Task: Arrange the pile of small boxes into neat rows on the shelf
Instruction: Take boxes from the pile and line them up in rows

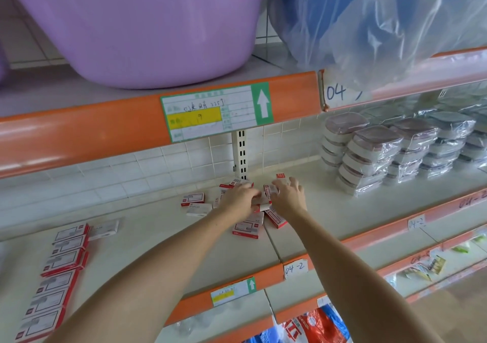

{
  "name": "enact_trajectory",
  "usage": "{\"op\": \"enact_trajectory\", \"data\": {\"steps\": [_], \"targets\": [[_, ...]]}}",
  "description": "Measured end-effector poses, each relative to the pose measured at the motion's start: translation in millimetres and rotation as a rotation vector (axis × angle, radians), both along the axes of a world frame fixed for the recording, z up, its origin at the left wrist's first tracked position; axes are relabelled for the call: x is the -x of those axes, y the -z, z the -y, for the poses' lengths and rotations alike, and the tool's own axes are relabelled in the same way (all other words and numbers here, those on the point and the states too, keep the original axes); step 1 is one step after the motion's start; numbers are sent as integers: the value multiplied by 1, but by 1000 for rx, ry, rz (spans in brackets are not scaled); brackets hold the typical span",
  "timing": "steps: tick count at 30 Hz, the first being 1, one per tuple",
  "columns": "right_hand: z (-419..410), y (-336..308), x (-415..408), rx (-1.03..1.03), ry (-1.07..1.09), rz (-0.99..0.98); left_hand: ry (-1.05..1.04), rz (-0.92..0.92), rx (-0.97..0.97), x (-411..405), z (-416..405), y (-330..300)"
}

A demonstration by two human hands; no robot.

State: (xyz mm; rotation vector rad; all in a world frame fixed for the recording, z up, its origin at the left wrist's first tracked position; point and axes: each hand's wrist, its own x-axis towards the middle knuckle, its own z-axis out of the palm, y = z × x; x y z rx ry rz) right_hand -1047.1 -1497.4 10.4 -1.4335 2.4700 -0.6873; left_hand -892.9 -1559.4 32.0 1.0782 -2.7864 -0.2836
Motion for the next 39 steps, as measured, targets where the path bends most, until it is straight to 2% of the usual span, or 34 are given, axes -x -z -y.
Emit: {"op": "enact_trajectory", "data": {"steps": [4, 8, 12, 17, 20, 27, 31, 39], "targets": [[9, 4, -4, -118, 19, 64, -16, -52, 26, 2, -4, 5], [8, 3, -6, -85, -3, 52, -18, -92, 61, 3, -9, 10], [-3, 2, -5, 47, 10, 20, -61, -132, -40, 2, -9, 10], [-18, -3, -11, 325, -10, 19, -104, -286, -114, -5, -12, 6], [-26, -5, -22, 396, -56, 61, -105, -365, -132, -18, -16, 4], [-33, -8, -63, 333, -275, 144, -165, -463, -113, -79, -23, 8], [-30, -5, -101, 328, -363, 151, -290, -485, -123, -128, -23, 19], [-22, 12, -168, 254, -544, 149, -516, -418, -108, -206, -31, 37]]}}
